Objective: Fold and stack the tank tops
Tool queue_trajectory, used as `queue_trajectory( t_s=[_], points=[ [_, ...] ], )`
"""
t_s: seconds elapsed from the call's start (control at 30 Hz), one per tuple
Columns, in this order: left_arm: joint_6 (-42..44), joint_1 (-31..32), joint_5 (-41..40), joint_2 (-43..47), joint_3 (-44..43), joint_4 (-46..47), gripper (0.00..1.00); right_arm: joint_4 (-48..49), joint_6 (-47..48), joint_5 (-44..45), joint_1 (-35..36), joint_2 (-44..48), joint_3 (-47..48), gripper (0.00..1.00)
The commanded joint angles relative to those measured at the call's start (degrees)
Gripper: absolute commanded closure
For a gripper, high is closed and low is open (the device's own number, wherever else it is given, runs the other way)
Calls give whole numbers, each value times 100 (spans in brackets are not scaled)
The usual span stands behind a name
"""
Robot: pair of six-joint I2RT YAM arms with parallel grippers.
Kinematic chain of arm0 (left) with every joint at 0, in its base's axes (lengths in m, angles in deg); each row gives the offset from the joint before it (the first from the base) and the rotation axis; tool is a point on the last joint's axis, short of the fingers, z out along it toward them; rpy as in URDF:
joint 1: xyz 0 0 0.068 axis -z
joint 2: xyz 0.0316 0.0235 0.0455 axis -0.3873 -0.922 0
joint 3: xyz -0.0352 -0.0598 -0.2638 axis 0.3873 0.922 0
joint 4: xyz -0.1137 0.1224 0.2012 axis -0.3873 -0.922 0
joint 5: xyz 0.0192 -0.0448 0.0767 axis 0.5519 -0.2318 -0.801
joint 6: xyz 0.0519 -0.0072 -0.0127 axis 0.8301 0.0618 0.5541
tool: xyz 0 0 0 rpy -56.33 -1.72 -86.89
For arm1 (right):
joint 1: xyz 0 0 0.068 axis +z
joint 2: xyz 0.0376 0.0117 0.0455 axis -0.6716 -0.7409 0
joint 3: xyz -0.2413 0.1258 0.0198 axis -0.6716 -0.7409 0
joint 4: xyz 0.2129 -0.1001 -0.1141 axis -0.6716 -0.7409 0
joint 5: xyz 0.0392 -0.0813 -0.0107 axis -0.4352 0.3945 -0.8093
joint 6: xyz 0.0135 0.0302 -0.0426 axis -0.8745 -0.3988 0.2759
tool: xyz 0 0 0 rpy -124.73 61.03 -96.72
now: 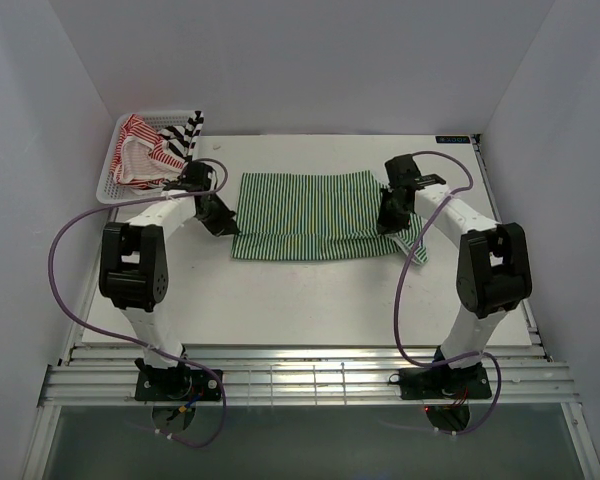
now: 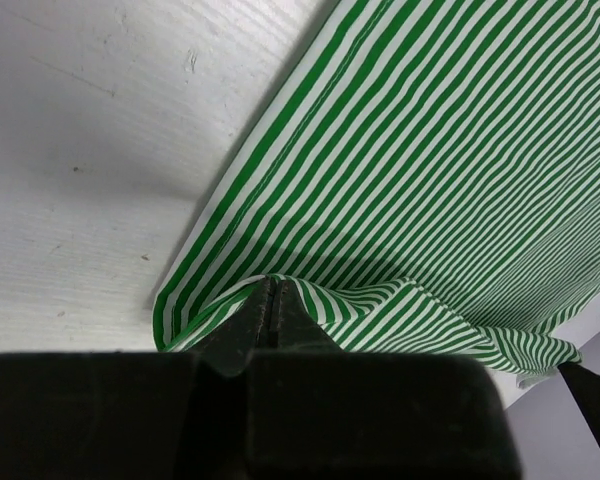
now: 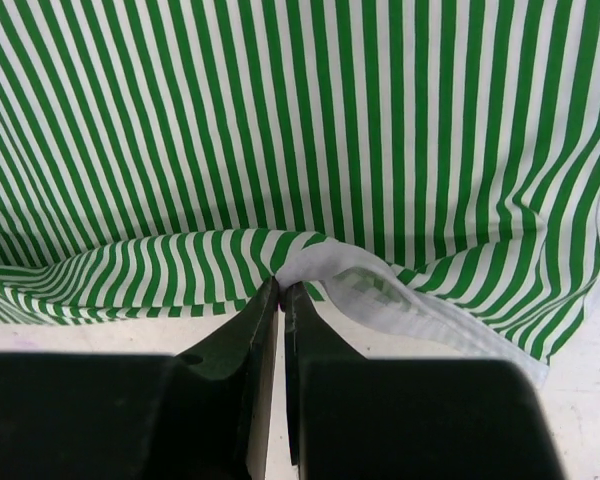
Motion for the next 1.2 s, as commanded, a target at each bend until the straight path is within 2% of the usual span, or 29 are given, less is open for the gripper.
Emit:
queue_trajectory(
  t_s=[0.0,0.13,0.27,0.33,0.37,0.43,0.5,0.53,0.57,0.6,0.63,0.83,0.87,0.9,1.03,1.17],
  points=[
    [-105,-19,-194,-76,-323,48,100,-40,74,34,-144,-184,418,92],
    [-210,-19,-300,-331,-551,-57,100,-136,117,42,-240,-587,770,90],
    [-272,-19,-414,-551,-762,-110,100,-242,205,113,-310,-887,1069,82],
    [-307,-28,-501,-586,-815,-66,93,-260,214,148,-328,-1045,1236,79],
    [-342,-19,-528,-587,-833,-14,89,-268,232,191,-363,-1098,1297,74],
    [-316,-19,-573,-578,-929,109,63,-295,320,218,-398,-1273,1525,69],
    [-220,-19,-599,-578,-1069,153,42,-365,433,236,-495,-1362,1701,59],
    [-193,-19,-599,-578,-1114,145,25,-426,504,253,-530,-1414,1885,51],
    [-149,-19,-599,-560,-1140,145,18,-479,583,253,-609,-1432,1956,46],
    [-105,-19,-582,-534,-1149,145,8,-497,697,227,-636,-1432,2018,42],
    [-96,-19,-581,-464,-1132,154,2,-532,837,227,-662,-1363,2079,33],
    [18,121,-423,-183,-878,162,2,-409,1488,96,-680,-442,1677,2],
    [27,174,-423,-95,-833,162,2,-357,1584,-79,-680,-274,1363,8],
    [36,226,-441,-51,-790,154,2,-313,1629,-202,-680,-90,1185,10],
    [53,577,-493,108,-570,154,2,-50,1761,-879,-654,902,79,10],
    [45,780,-502,152,-376,189,2,408,1840,-1494,-610,1459,-1047,10]
  ],
)
